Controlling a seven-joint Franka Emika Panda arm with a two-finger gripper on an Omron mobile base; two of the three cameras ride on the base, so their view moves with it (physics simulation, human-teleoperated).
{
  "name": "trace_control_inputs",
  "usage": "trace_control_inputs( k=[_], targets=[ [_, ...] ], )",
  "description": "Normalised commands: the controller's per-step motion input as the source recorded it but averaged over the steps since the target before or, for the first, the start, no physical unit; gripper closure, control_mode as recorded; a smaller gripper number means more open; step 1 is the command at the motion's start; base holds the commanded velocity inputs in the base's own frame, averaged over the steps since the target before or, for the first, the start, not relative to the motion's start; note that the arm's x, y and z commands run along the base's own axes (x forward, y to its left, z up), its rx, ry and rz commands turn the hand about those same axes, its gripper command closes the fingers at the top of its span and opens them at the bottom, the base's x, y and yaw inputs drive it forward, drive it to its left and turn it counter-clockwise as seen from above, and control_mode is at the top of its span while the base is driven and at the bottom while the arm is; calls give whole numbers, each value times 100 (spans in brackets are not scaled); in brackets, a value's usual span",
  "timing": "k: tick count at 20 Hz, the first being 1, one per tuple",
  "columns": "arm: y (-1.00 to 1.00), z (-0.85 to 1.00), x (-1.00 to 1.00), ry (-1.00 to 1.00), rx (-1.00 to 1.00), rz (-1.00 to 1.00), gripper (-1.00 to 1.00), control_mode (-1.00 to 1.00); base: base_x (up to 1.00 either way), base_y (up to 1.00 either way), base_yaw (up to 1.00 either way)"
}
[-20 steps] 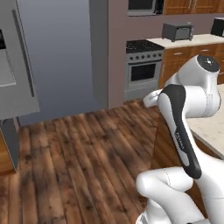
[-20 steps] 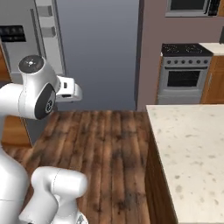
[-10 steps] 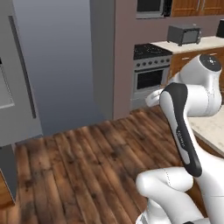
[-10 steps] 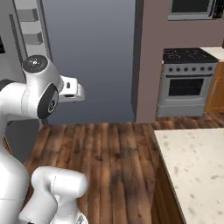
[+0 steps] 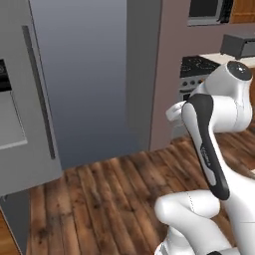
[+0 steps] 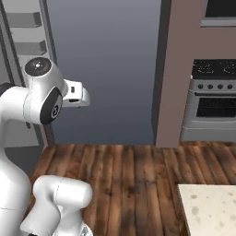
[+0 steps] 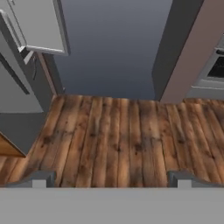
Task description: Take the cheese, chicken drumstick, and carrot from the fridge and place them on the plate on the dining counter to create an appetizer plate.
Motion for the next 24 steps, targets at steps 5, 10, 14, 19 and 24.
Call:
trace_control_inputs(
  k=[5,10,14,19,24],
  targets=[
    [0,0,0,0,0,0,-100,100,65,-63,20],
    [0,0,0,0,0,0,-100,100,48,-71,19],
    [0,0,0,0,0,0,-100,100,61,-36,14],
    [0,0,0,0,0,0,-100,100,90,-5,15],
    [0,0,0,0,0,0,-100,100,93,0,18]
  ],
)
